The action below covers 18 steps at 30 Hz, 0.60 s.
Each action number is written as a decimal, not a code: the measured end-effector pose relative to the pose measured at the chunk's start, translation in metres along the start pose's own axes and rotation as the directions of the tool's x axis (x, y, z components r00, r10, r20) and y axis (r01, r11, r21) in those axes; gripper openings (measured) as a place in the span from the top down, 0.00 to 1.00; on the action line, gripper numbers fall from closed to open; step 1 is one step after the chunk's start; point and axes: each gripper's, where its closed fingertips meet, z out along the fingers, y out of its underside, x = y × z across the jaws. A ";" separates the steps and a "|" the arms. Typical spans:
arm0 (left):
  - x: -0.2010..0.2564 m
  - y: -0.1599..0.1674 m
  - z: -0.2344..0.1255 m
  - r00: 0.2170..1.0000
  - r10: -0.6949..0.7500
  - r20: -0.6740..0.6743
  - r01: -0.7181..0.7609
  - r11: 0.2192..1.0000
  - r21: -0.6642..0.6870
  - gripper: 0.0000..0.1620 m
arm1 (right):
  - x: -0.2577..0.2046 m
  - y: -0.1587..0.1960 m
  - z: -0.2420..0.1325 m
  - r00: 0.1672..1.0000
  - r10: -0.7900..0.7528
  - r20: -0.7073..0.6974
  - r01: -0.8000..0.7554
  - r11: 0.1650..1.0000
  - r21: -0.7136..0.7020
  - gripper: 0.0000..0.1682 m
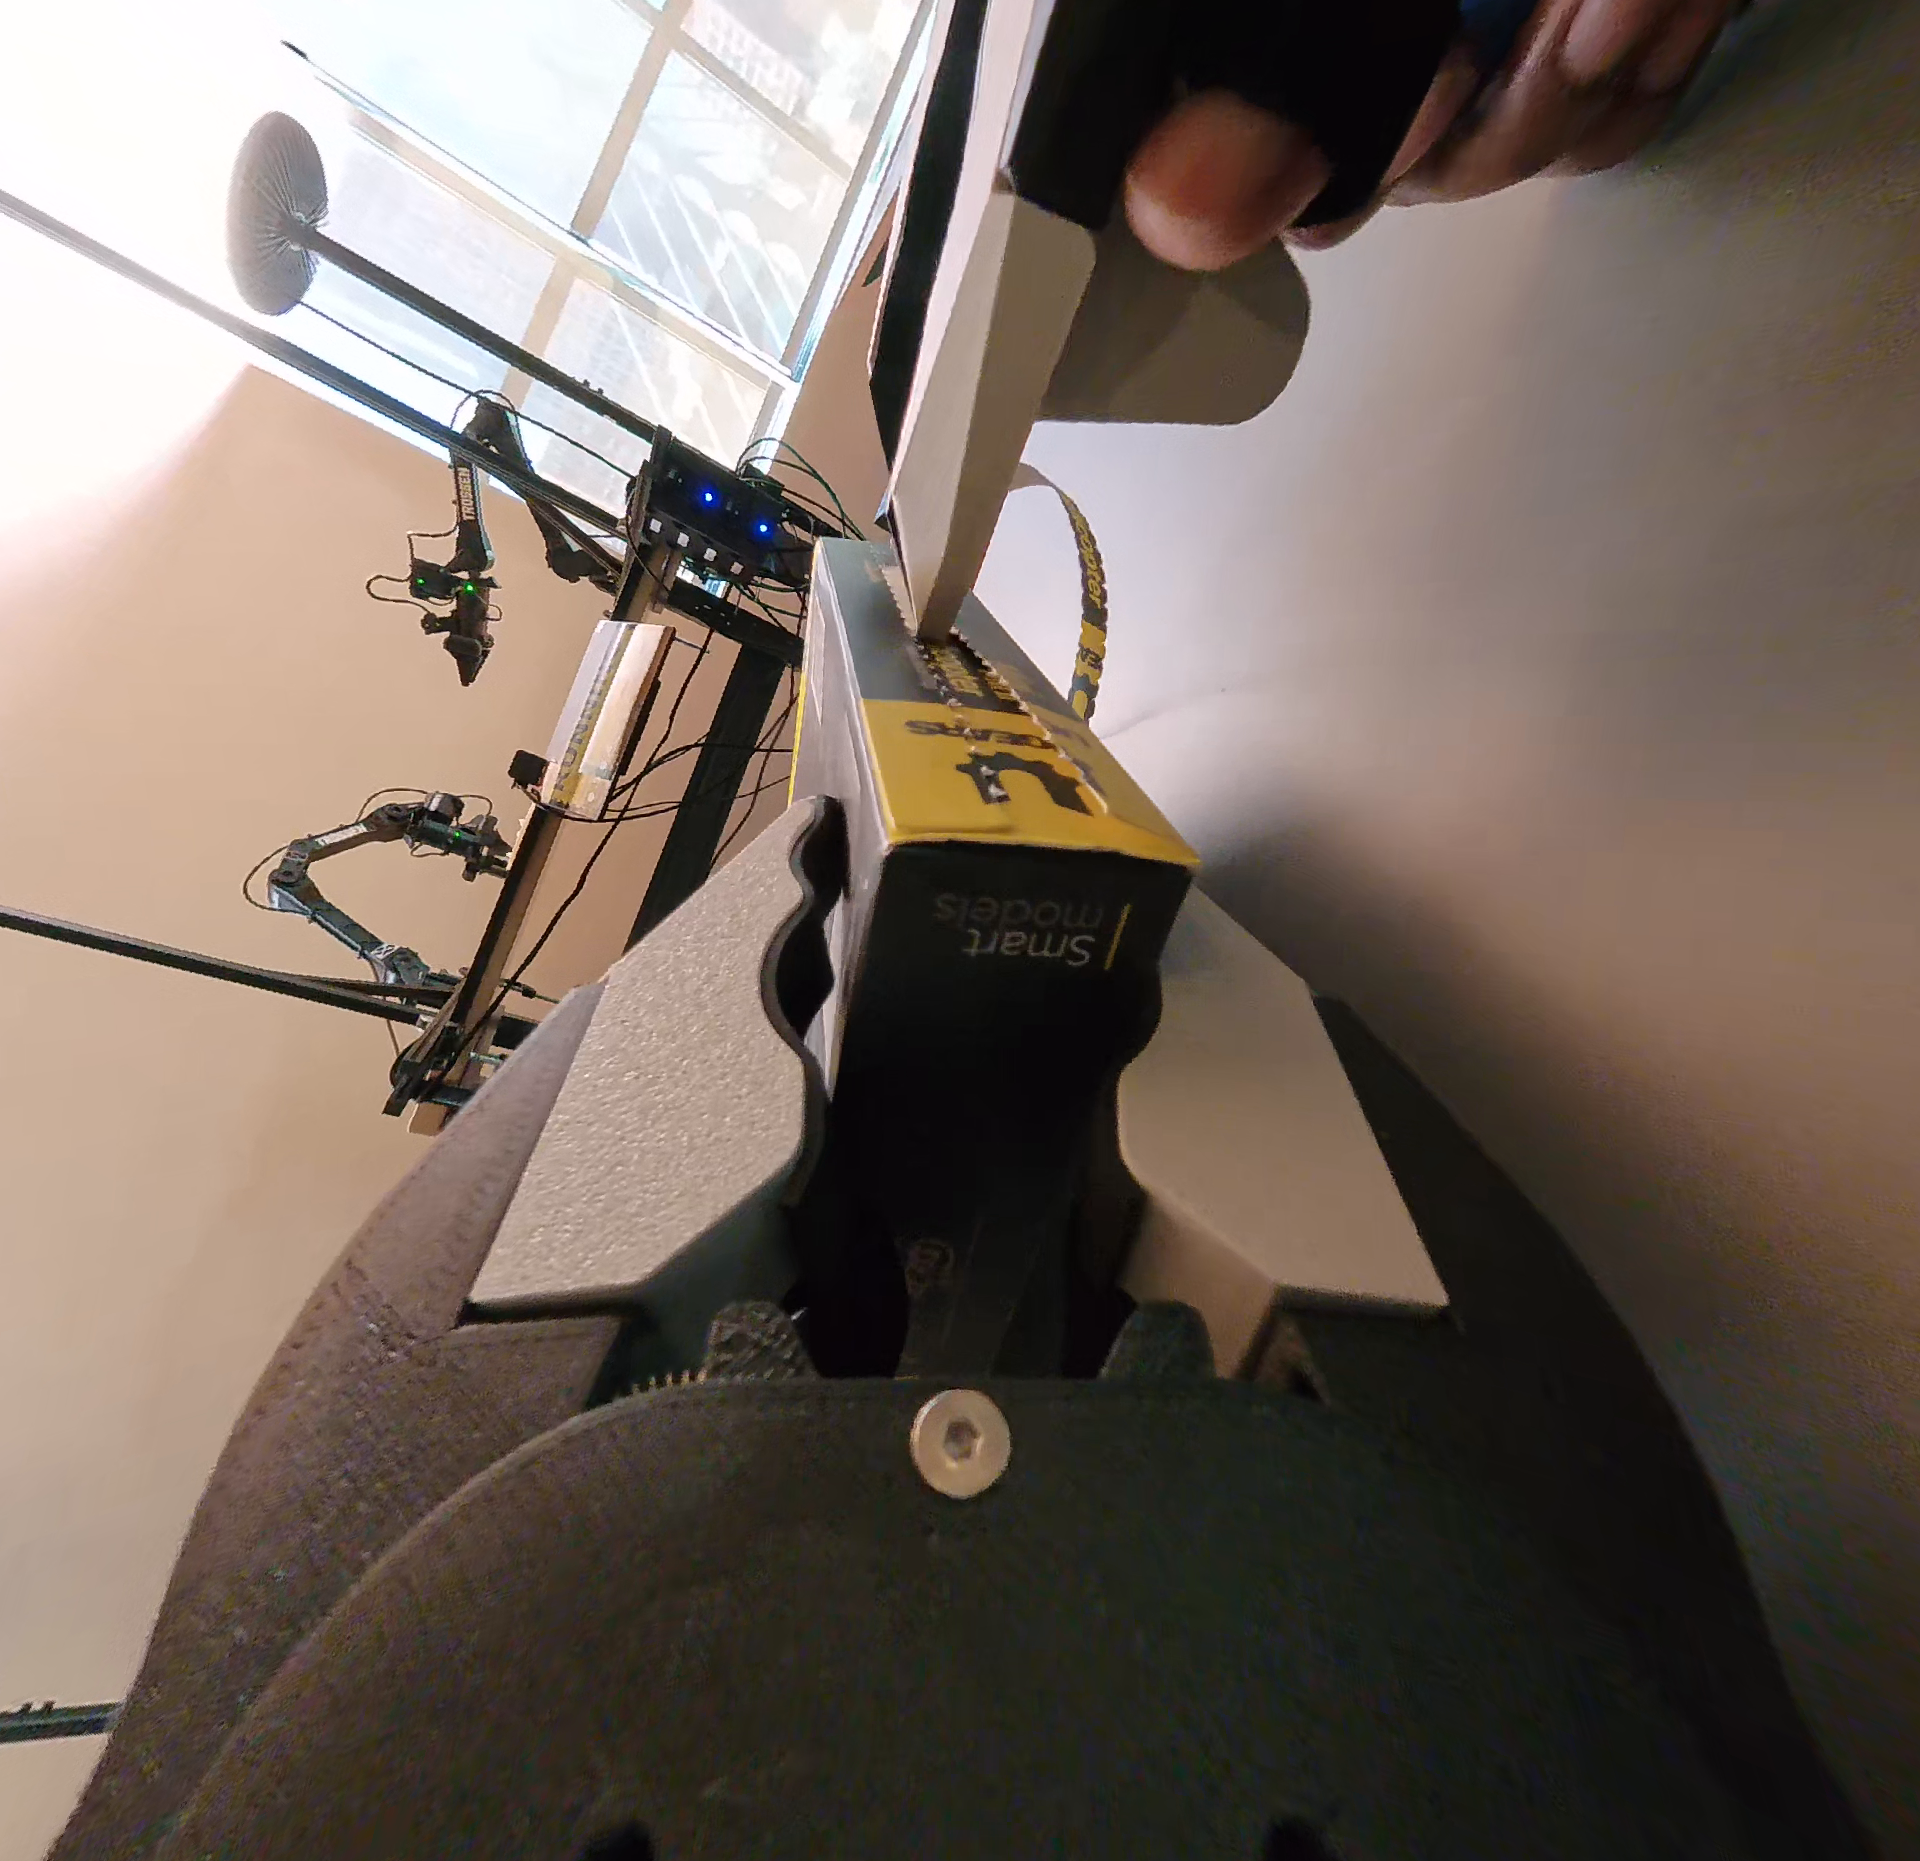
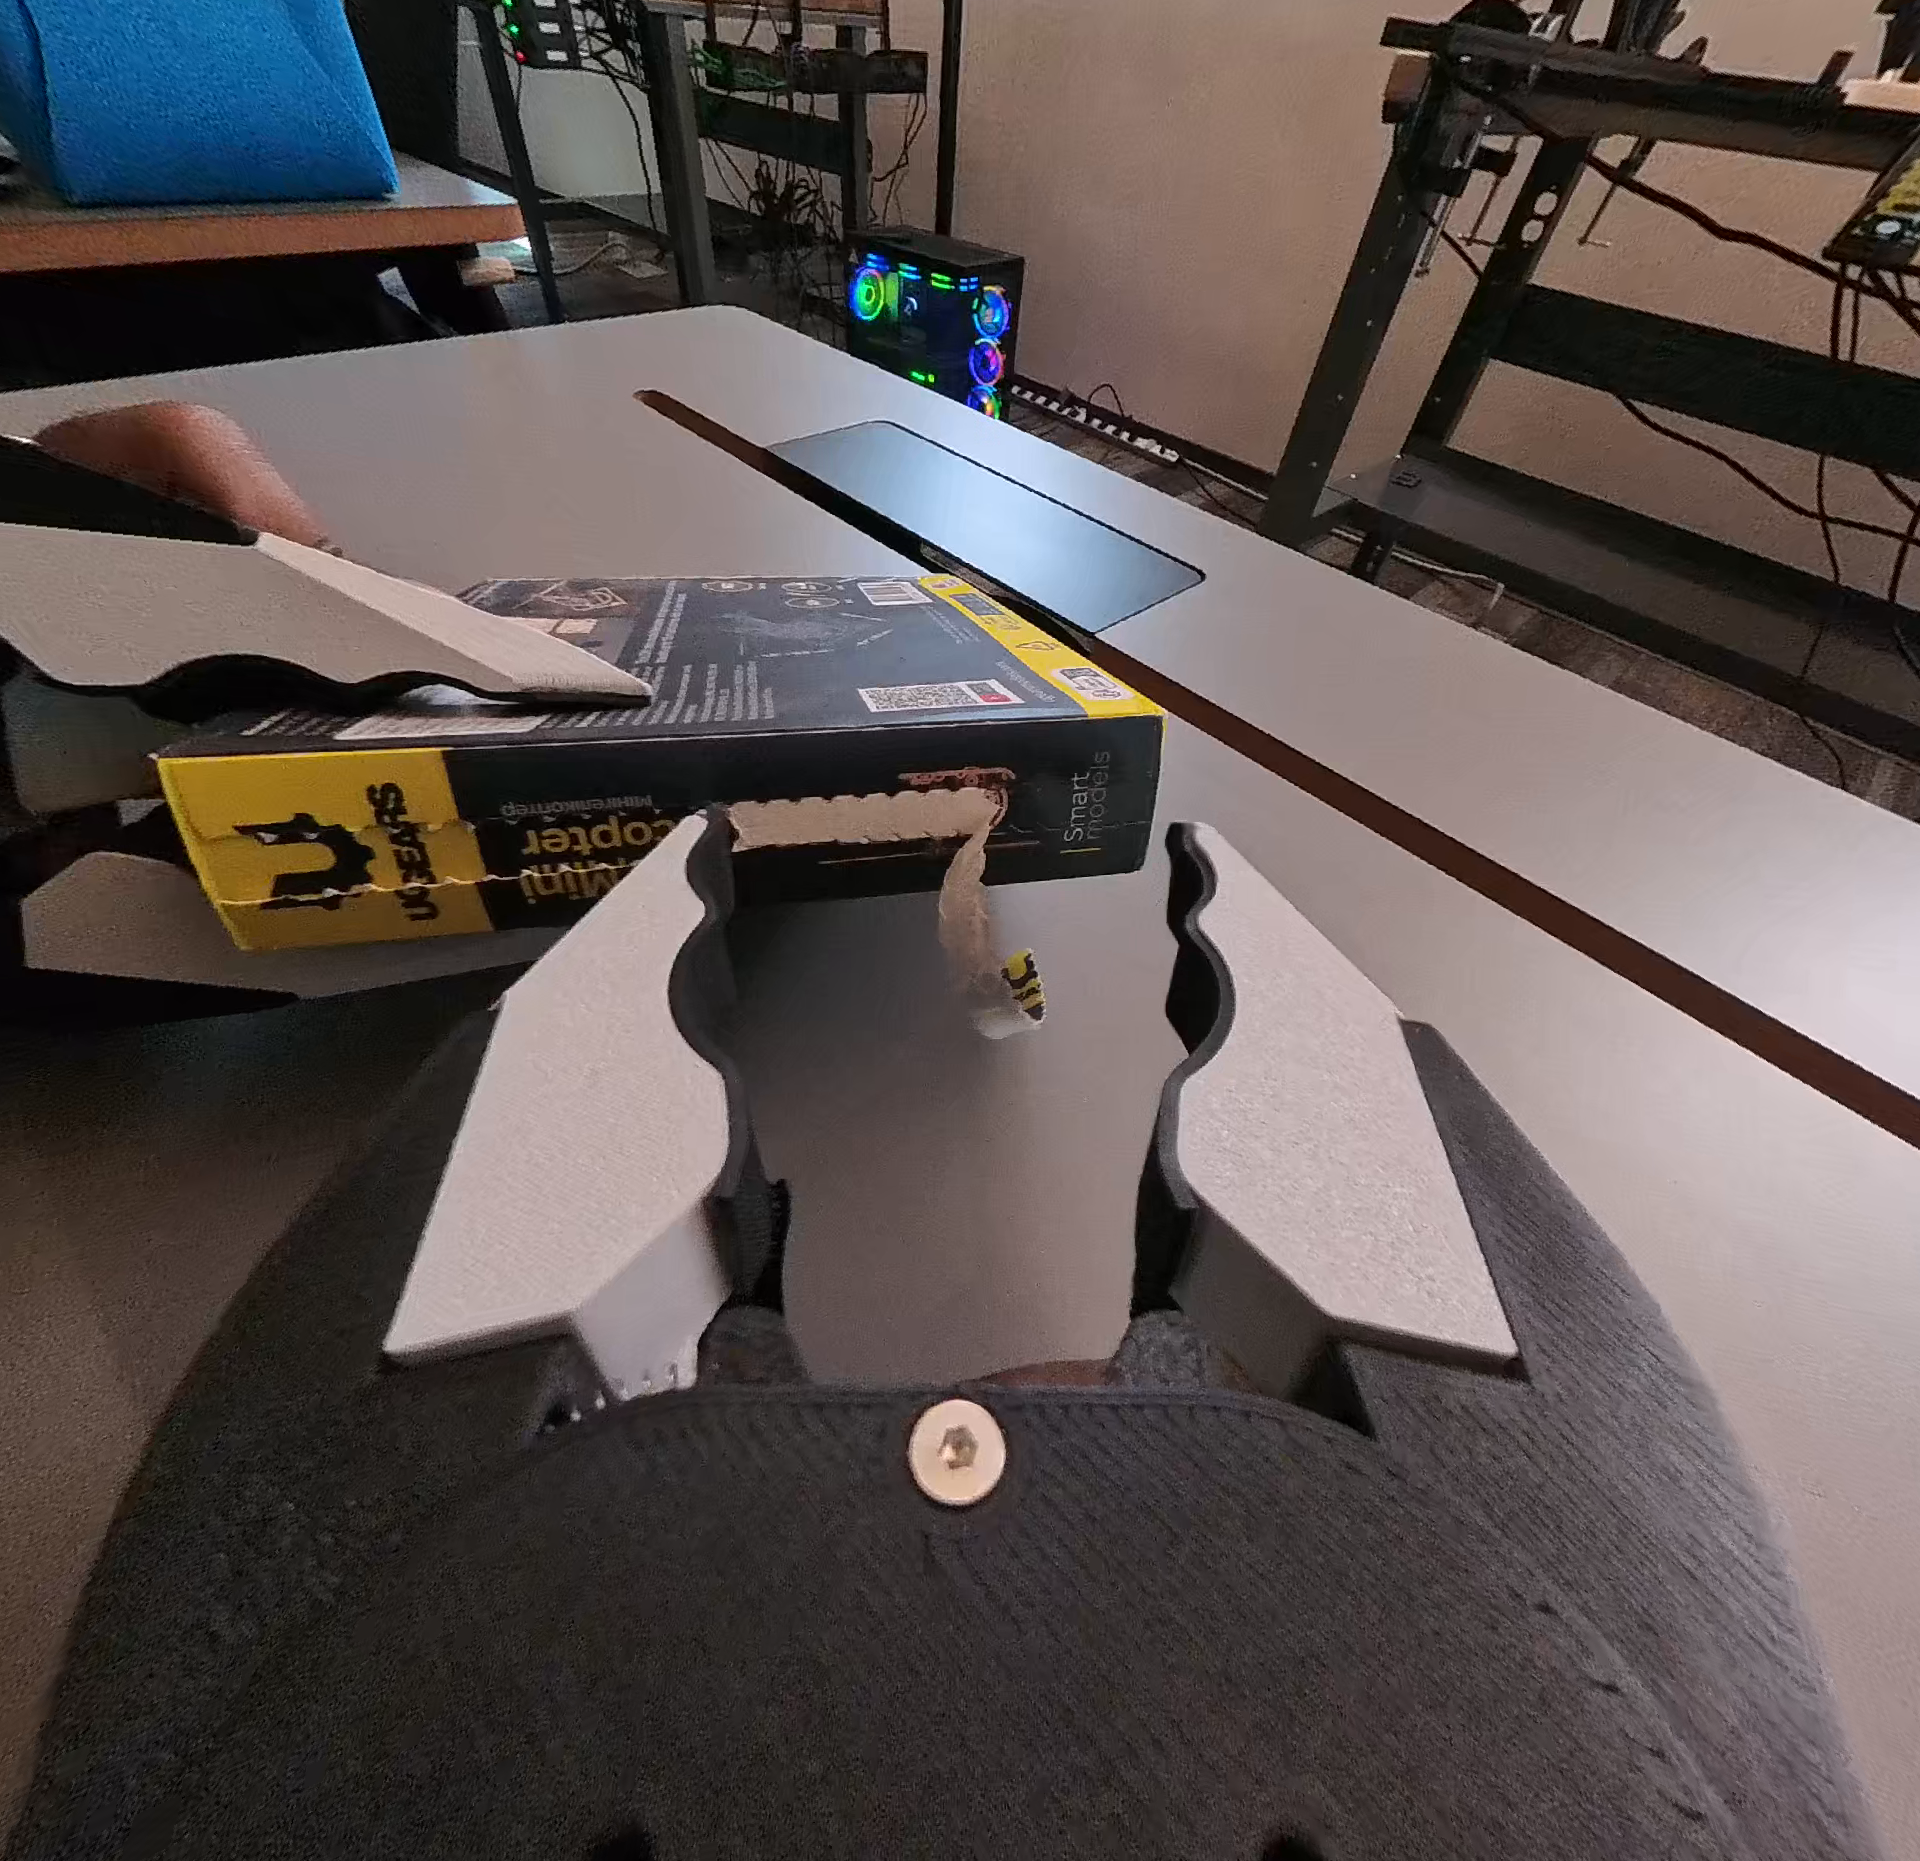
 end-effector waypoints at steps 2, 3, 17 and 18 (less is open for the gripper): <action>0.000 -0.001 0.000 1.000 -0.001 -0.003 0.001 1.000 0.000 0.70 | 0.003 0.000 0.000 1.000 -0.003 -0.020 0.003 1.000 -0.003 0.47; 0.000 -0.001 0.001 1.000 -0.002 -0.003 0.002 1.000 0.000 0.70 | 0.005 -0.001 0.000 0.999 -0.009 -0.032 0.009 1.000 -0.003 0.46; -0.005 -0.009 -0.004 0.999 -0.051 0.019 0.051 0.998 0.027 0.70 | 0.049 -0.005 -0.011 0.937 -0.048 -0.347 0.052 0.999 0.002 0.65; -0.009 -0.008 -0.004 0.997 -0.072 0.025 0.072 0.997 0.034 0.70 | 0.048 -0.007 -0.013 0.939 -0.040 -0.341 0.049 0.999 0.017 0.63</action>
